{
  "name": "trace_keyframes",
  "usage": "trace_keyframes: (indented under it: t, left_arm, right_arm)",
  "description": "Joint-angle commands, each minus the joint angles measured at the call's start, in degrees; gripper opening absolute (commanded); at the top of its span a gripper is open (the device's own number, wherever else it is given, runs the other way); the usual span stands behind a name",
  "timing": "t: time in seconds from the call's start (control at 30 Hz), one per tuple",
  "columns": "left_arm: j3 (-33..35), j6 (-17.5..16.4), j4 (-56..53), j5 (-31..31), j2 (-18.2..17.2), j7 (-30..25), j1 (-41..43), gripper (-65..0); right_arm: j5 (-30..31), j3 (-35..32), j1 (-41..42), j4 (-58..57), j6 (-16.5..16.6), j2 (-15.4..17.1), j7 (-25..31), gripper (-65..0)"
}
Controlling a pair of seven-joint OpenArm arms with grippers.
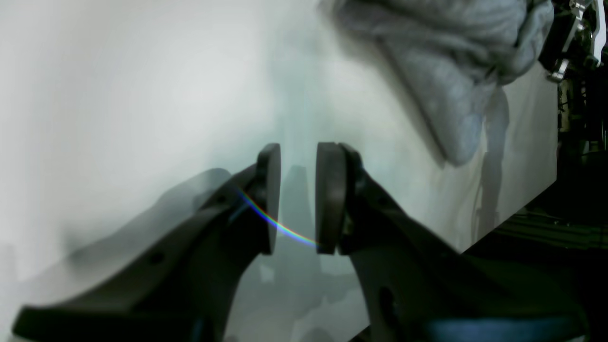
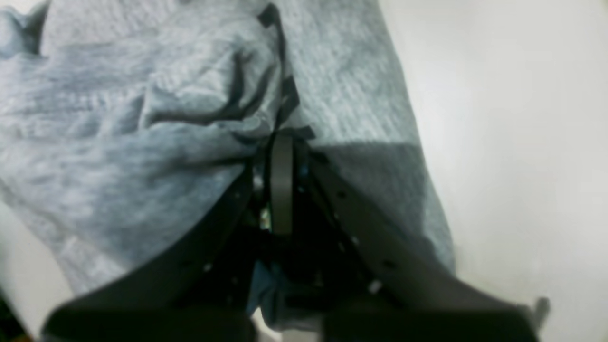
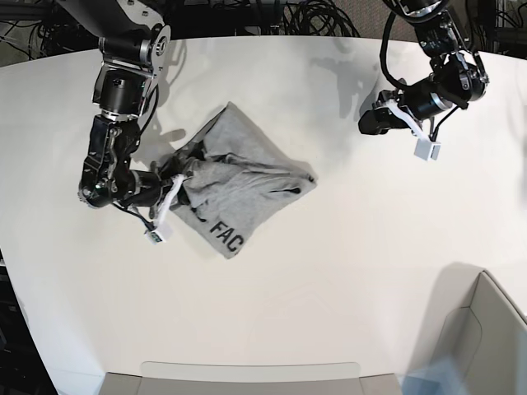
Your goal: Fold the T-shirt properly
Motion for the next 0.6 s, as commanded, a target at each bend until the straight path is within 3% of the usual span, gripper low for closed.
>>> trace_keyframes:
  t: [0.0,0.13,0.3,0.37,0.57]
  left_arm:
    - [0.00,-0.21,0.97,-1.15,-0.49,-0.79,-0.36,-51.4]
    - [0.00,-0.21,0.97,-1.15,-0.49,-0.79,-0.36,-51.4]
    - [0.00,-0.21,0.97,-1.15,-0.49,-0.79,-0.27,-51.4]
    - [0.00,-0.21,0.97,-1.15,-0.49,-0.79,-0.27,-51.4]
    - [0.00,-0.21,0.97,-1.15,-0.49,-0.79,-0.27,-51.4]
  right_arm:
    - [-2.52,0.15,1.46,0.89,0.62,0.66,-1.65,-65.0]
    - [-2.52,-0.03,1.90,1.42,0.62,0.75,-2.71,-65.0]
    - [-2.52,-1.70,1.90,7.57,0.62,0.40,-10.53,-65.0]
    - [-2.52,-4.42,1.72,10.91,0.62,0.40,-13.78,-65.0]
    - [-2.52,-14.01,-1.00,17.77,0.62,0.22,-14.00,-65.0]
